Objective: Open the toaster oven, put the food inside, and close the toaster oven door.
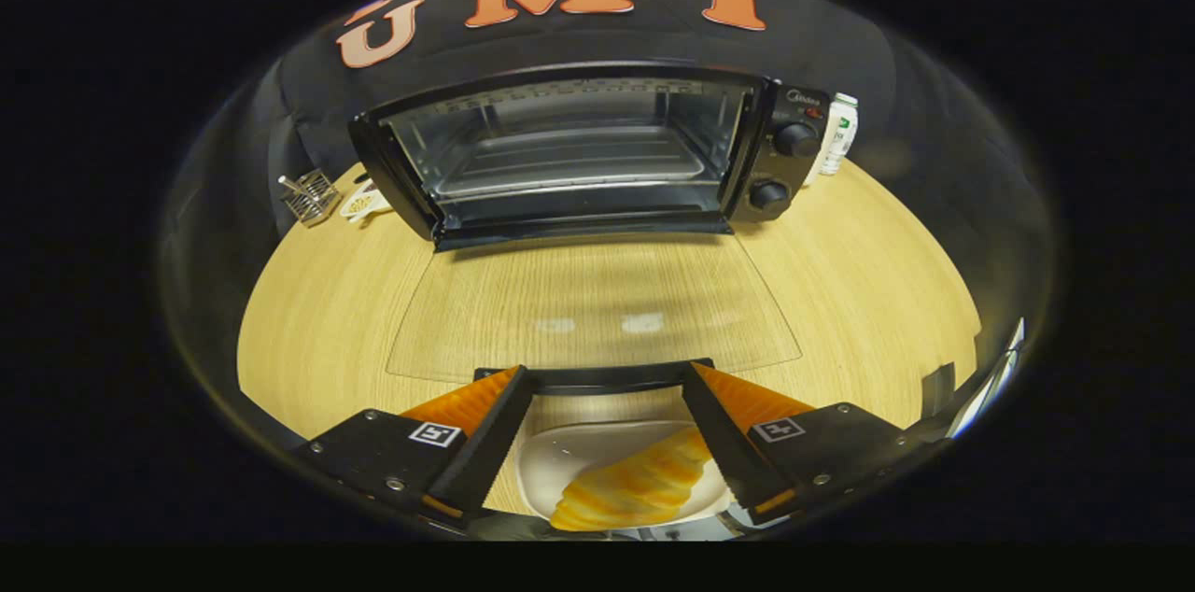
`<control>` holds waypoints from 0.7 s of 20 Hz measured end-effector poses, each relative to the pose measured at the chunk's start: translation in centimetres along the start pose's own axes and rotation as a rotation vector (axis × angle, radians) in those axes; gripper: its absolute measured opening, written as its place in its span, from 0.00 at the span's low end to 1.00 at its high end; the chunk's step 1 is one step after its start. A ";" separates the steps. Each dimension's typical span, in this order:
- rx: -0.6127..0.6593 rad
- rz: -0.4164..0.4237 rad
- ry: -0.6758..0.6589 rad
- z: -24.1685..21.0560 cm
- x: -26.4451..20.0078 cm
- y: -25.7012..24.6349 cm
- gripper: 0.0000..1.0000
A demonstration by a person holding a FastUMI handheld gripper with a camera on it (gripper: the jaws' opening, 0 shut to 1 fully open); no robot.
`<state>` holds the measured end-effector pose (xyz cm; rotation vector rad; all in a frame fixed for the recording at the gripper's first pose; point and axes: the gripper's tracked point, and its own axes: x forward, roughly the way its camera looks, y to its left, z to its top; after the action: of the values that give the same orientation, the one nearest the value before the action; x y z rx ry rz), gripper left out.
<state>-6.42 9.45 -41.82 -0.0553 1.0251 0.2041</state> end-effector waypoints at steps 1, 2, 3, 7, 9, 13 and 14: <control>0.009 0.000 0.001 0.1 0.1 0.0 0.97; 0.017 0.000 -0.001 0.1 -0.1 -0.1 0.97; 0.026 -0.005 -0.006 0.3 -0.3 -0.3 0.97; 0.046 -0.043 -0.023 1.0 -2.0 -1.1 0.97; 0.057 -0.062 -0.040 1.3 -3.2 -1.3 0.97; 0.091 -0.106 -0.072 1.2 -5.5 -1.5 0.97; 0.108 -0.116 -0.078 1.0 -6.2 -1.6 0.98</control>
<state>-8.36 7.15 -36.12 -0.0089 0.9508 0.0443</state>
